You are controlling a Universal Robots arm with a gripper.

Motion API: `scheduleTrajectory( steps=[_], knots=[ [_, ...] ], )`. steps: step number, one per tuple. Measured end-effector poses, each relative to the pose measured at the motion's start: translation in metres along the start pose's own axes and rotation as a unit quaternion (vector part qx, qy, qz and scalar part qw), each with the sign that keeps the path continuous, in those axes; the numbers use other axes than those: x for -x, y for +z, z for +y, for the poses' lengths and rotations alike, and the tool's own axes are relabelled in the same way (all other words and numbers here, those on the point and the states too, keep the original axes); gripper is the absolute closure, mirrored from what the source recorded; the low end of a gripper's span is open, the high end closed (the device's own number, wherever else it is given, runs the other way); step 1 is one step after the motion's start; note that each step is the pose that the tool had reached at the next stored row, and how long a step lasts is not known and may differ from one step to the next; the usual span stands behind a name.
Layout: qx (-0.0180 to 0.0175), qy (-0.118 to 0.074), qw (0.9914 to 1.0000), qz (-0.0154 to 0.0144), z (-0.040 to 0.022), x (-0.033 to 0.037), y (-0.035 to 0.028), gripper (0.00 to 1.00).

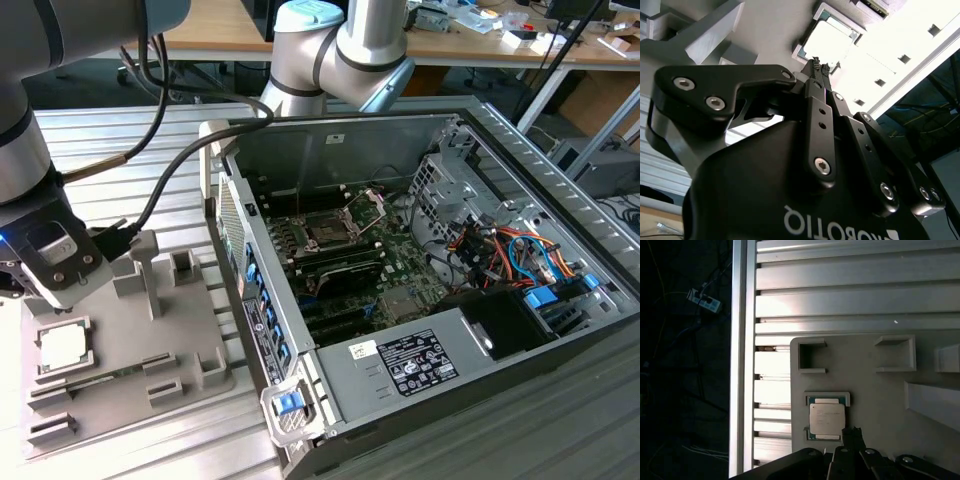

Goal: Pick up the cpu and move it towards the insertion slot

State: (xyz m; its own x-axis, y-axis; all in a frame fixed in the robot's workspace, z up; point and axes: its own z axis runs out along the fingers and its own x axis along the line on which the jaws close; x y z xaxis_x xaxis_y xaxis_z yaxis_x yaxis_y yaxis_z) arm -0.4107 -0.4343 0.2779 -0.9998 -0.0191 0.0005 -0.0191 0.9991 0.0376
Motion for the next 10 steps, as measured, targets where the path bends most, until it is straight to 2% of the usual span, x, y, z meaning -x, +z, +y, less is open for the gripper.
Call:
scheduleTrajectory(
  steps=[10],
  knots=[
    [0.0,0.0,1.0,0.0,-0.0012,0.0,0.0012,0.89]
  ],
)
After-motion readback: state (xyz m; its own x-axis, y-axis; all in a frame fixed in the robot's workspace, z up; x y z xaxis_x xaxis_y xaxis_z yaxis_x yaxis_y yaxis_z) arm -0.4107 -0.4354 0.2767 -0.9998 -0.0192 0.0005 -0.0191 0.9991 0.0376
